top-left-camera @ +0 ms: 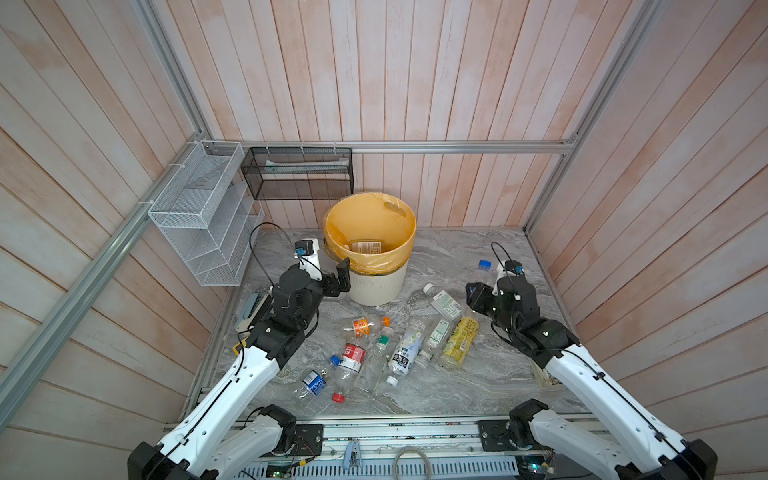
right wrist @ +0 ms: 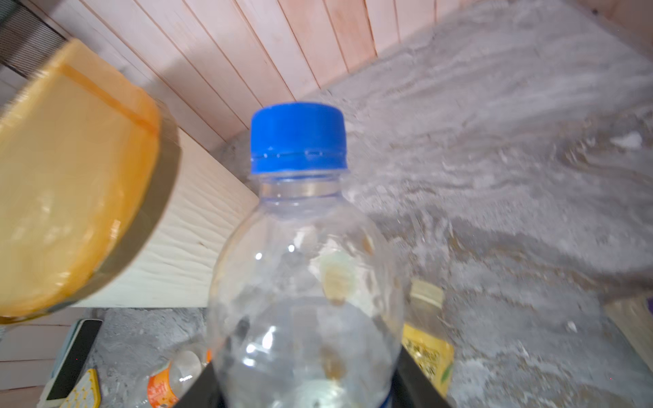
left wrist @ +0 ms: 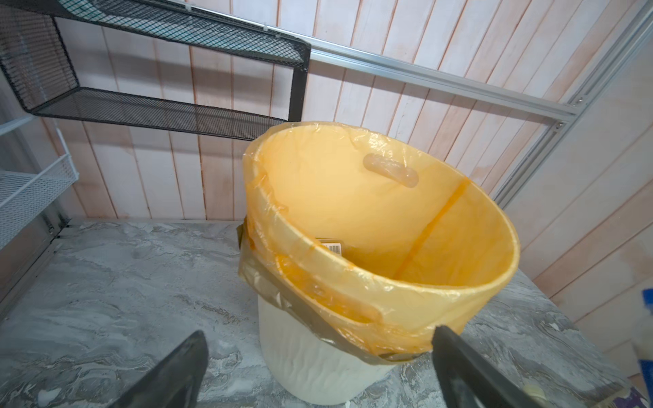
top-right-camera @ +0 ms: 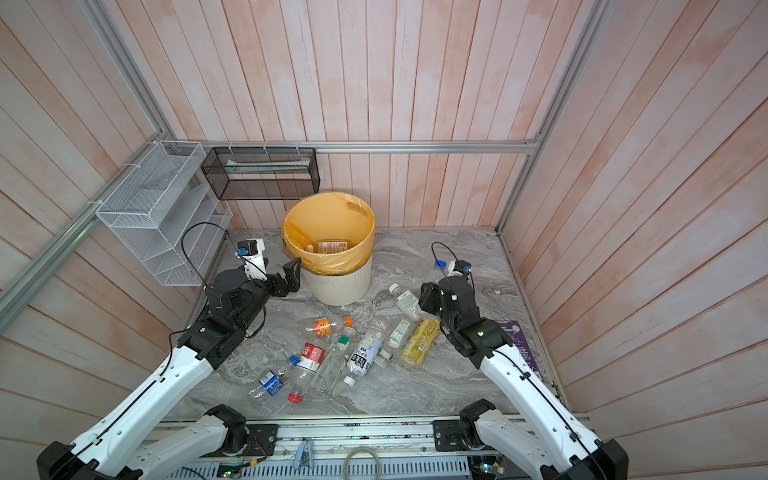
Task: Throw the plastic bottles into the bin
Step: 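Lift the Pepsi bottle over the bin and open the right gripper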
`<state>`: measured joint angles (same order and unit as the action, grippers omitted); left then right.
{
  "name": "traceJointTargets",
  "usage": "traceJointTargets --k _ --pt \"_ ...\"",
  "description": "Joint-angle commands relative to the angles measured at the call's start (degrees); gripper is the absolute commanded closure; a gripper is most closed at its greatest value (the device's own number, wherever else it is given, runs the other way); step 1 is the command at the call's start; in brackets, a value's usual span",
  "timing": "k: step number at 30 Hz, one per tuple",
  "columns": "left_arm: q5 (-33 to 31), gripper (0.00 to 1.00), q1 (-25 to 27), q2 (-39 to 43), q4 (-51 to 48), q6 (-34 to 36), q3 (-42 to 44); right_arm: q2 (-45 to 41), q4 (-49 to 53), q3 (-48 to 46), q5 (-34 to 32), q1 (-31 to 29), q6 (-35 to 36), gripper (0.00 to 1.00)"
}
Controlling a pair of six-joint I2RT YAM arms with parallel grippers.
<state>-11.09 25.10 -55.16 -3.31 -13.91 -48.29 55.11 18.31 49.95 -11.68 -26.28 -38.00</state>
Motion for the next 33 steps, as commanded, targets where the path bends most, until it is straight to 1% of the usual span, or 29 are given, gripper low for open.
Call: traceJointTargets --k 1,4,8,10,12,15,16,18,19,21,22,23,24,25,30,33 --pt "-3.03 0.0 -0.76 2.59 -2.13 -2.14 3.04 3.24 -6.75 6.33 2.82 1.54 6.38 0.47" --pt "-3.68 0.0 -1.7 3.85 -4.27 -3.56 4.75 7.68 -9.67 11.41 6.72 1.81 6.5 0.48" --pt "-2.41 0.0 -1.99 5.17 -5.24 -5.4 7.04 14.64 -14.89 16.9 15.24 0.81 3.92 0.51" --pt "-1.82 0.0 -1.99 5.24 -5.63 -6.16 8.0 19.12 -17.17 21.26 15.47 -1.51 3.92 0.52" --pt "-1.16 0.0 -1.99 4.8 -6.04 -6.63 8.63 26.01 -17.5 30.01 17.44 -4.77 5.51 0.51" --pt "0.06 0.0 -1.98 3.51 -7.63 -6.88 8.23 39.06 -8.81 50.32 20.39 -9.5 10.44 0.5" --pt "0.63 0.0 -2.0 3.06 -8.2 -6.74 7.83 42.69 -5.42 56.07 20.65 -10.17 11.76 0.48" --pt "1.3 0.0 -2.07 2.05 -9.38 -6.58 7.13 48.09 0.73 63.8 20.79 -10.14 14.05 0.4" --pt "1.76 0.0 -2.1 1.44 -9.93 -6.55 6.82 50.54 4.69 67.86 19.86 -10.12 15.14 0.34" --pt "2.53 0.0 -2.08 0.47 -10.8 -6.66 6.34 53.81 10.49 73.31 20.09 -10.24 17.15 0.16" --pt "2.71 0.0 -2.08 0.01 -11.09 -6.9 6.2 54.52 12.77 74.57 18.43 -10.21 17.82 0.07" --pt "2.98 0.0 -2.08 -0.12 -11.42 -7.09 6.03 54.2 13.93 74.37 15.83 -10.13 18.25 0.02" --pt "3.4 0.0 -2.08 -0.06 -11.49 -7.12 6.02 52.95 13.65 72.86 12.89 -10.14 18.54 0.0" --pt "3.81 0.0 -2.08 0.07 -11.55 -7.08 6.09 51.38 12.32 70.8 11.51 -9.91 18.63 0.0" --pt "7.17 0.0 -1.91 1.83 -12.27 -5.9 6.37 41.2 4.36 57.2 8.61 -7.89 18.05 0.0" --pt "7.81 0.0 -0.56 1.45 -14.67 -5.78 6.42 34.55 -0.46 47.02 7.95 -6.16 17.2 0.0"
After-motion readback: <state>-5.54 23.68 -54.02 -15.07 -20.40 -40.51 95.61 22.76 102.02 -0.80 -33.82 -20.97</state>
